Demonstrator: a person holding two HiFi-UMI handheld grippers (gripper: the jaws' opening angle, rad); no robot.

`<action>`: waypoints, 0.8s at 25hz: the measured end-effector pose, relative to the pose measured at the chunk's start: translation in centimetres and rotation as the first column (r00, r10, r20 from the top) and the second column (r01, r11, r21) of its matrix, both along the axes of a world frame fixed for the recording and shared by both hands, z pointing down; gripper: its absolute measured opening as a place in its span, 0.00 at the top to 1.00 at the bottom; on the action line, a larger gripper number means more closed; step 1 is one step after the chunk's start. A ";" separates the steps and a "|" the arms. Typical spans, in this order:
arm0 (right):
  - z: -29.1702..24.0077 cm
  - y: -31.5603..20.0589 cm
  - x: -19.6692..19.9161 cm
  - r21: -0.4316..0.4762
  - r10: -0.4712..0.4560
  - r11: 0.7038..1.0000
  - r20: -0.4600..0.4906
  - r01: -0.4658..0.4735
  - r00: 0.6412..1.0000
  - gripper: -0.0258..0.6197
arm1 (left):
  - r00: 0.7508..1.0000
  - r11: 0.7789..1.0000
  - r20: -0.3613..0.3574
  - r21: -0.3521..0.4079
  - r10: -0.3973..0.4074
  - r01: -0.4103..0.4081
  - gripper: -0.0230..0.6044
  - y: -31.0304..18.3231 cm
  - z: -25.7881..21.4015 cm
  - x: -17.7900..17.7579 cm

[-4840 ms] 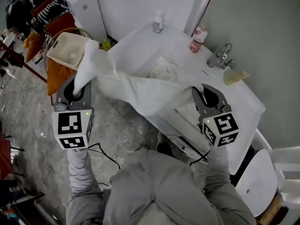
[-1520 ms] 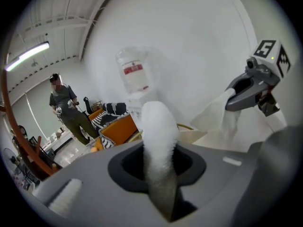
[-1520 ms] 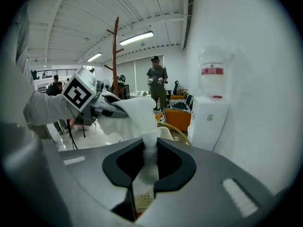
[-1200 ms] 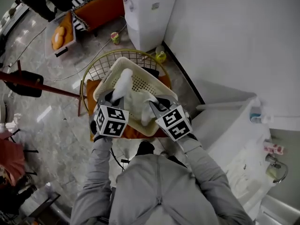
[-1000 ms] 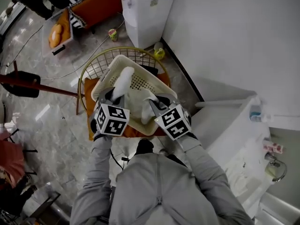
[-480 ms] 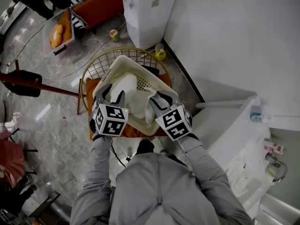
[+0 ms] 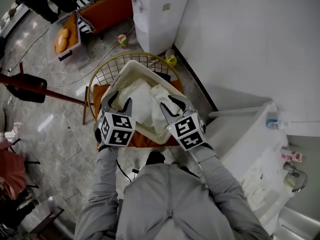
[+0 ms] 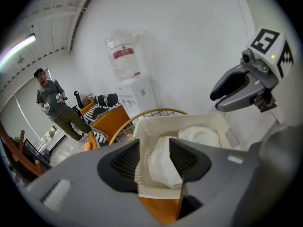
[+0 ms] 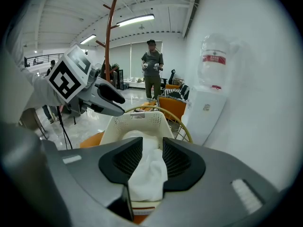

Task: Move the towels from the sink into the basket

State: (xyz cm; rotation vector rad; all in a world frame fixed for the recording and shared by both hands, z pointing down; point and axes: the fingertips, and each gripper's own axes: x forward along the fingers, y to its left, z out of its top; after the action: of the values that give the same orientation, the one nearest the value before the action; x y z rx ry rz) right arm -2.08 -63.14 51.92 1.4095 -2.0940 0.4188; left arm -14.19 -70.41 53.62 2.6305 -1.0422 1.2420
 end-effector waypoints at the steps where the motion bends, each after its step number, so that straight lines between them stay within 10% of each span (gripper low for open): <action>1: -0.2 0.1 0.0 0.004 0.002 1.000 0.001 -0.002 1.000 0.78 | 1.000 1.000 -0.001 0.002 -0.001 0.001 0.57 0.0 -0.1 -0.1; 20: -6.6 6.0 1.7 0.180 0.071 0.980 0.065 -0.081 0.995 0.78 | 0.999 0.994 -0.048 0.106 -0.003 0.008 0.57 5.4 -5.2 0.3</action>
State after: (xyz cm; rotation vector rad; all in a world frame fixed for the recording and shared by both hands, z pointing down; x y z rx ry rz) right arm -0.42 -57.10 45.28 1.6044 -2.1769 0.3071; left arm -13.94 -65.02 48.47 2.7185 -1.1375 1.1478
